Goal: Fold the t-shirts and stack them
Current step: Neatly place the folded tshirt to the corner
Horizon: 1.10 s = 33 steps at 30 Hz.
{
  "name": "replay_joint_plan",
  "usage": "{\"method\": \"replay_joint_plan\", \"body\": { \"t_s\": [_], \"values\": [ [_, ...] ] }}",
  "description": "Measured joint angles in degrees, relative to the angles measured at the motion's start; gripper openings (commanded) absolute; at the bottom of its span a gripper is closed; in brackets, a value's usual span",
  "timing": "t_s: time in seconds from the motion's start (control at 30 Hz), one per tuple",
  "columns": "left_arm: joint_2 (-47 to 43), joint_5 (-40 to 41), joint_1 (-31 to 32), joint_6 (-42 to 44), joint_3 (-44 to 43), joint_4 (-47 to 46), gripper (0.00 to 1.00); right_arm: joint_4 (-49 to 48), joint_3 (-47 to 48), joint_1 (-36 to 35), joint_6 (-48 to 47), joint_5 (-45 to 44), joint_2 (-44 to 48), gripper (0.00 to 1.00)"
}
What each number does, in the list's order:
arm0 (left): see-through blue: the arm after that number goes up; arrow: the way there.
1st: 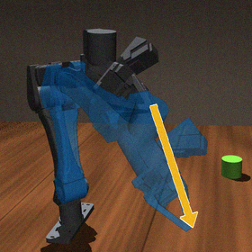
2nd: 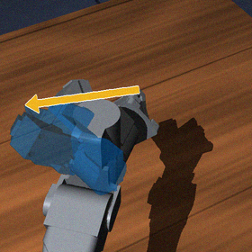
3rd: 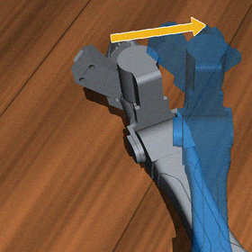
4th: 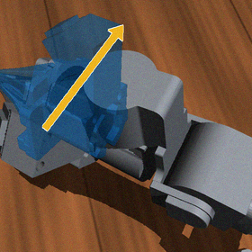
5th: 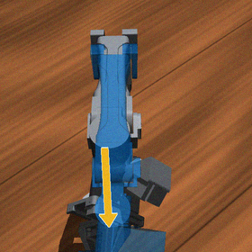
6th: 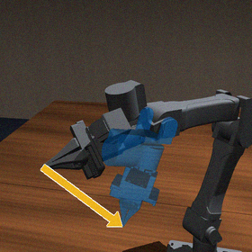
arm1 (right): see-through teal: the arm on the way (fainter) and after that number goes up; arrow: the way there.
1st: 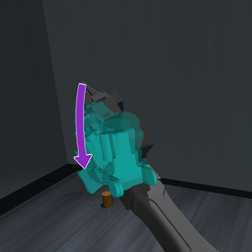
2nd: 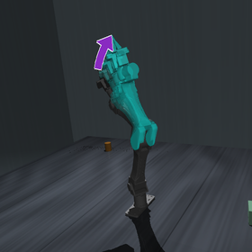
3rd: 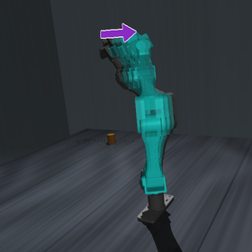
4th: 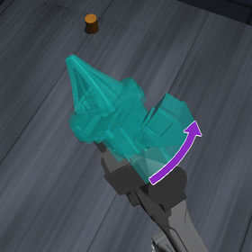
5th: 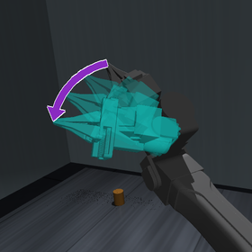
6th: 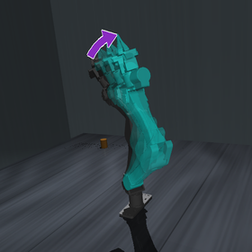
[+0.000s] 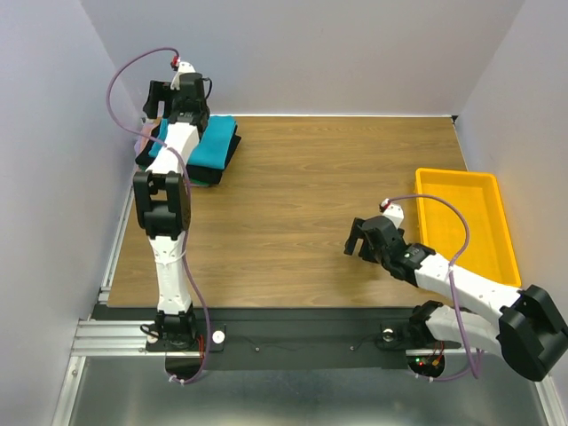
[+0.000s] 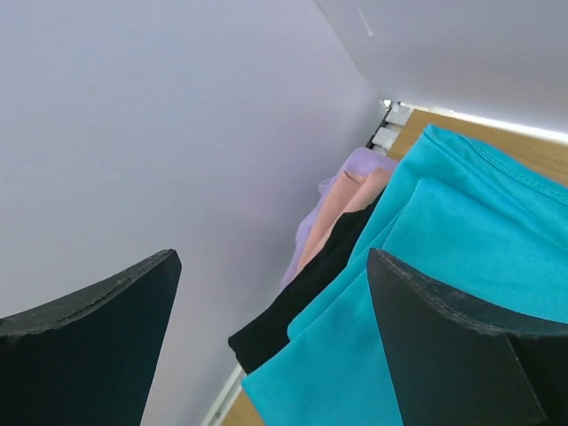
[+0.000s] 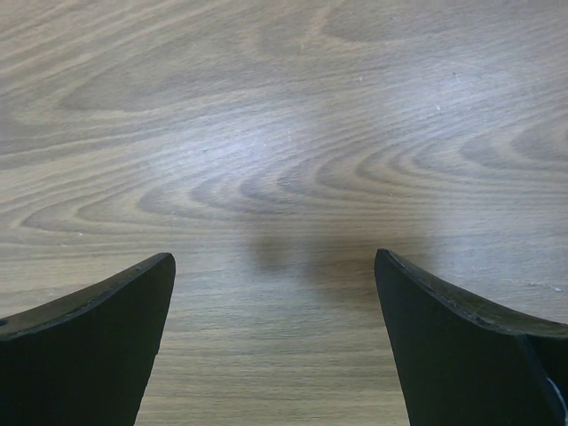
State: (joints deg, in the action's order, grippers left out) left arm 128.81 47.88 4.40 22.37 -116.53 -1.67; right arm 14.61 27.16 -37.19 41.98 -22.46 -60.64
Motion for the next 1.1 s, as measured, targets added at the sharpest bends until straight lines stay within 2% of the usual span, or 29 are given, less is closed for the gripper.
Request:
{"method": "replay_joint_plan", "body": {
  "t_s": [0.13, 0.27, 0.33, 0.43, 0.53, 0.63, 0.67, 0.8, 0.87, 1.1],
  "values": [
    [-5.73, -6.14, 0.90, -10.01, 0.07, 8.04, 0.99, 0.00, 1.14, 0.00, -0.15, 0.39, 0.20, 1.00],
    [-18.01, -15.52, 2.95, -20.11, 4.35, 11.93, 0.99, 0.02, 1.25, 0.00, -0.13, -0.09, 1.86, 1.00],
    [-26.56, -20.70, 4.83, -26.23, 8.70, 12.61, 0.98, 0.15, 1.25, 0.00, -0.11, -0.28, 2.97, 1.00],
    [-41.79, -27.67, 9.55, -34.67, 23.15, 8.87, 0.99, 0.61, 1.25, 0.00, 0.02, -0.72, 5.99, 1.00],
    [-53.13, -28.55, 16.76, -40.33, 38.36, 5.09, 0.98, 0.96, 1.22, 0.00, 0.33, -1.38, 9.22, 1.00],
    [-60.04, -28.92, 23.93, -45.22, 53.44, 2.03, 0.99, 1.07, 0.87, 0.00, 0.52, -2.14, 13.00, 1.00],
    [-62.29, -29.31, 26.16, -47.45, 61.18, 0.02, 0.99, 1.05, 0.44, 0.00, 0.50, -2.40, 14.25, 1.00],
    [-70.29, -29.97, 28.63, -52.72, 81.00, 0.83, 0.98, 1.64, -2.01, 0.00, 1.09, -3.80, 18.40, 1.00],
    [-75.06, -28.61, 28.50, -55.10, 86.05, 2.38, 0.99, 1.90, -2.86, 0.00, 1.51, -4.61, 19.08, 1.00],
    [-90.14, -25.66, 28.48, -57.75, 88.32, -1.05, 0.99, 2.34, -3.56, 0.00, 2.01, -5.66, 20.00, 1.00]
  ]
}}
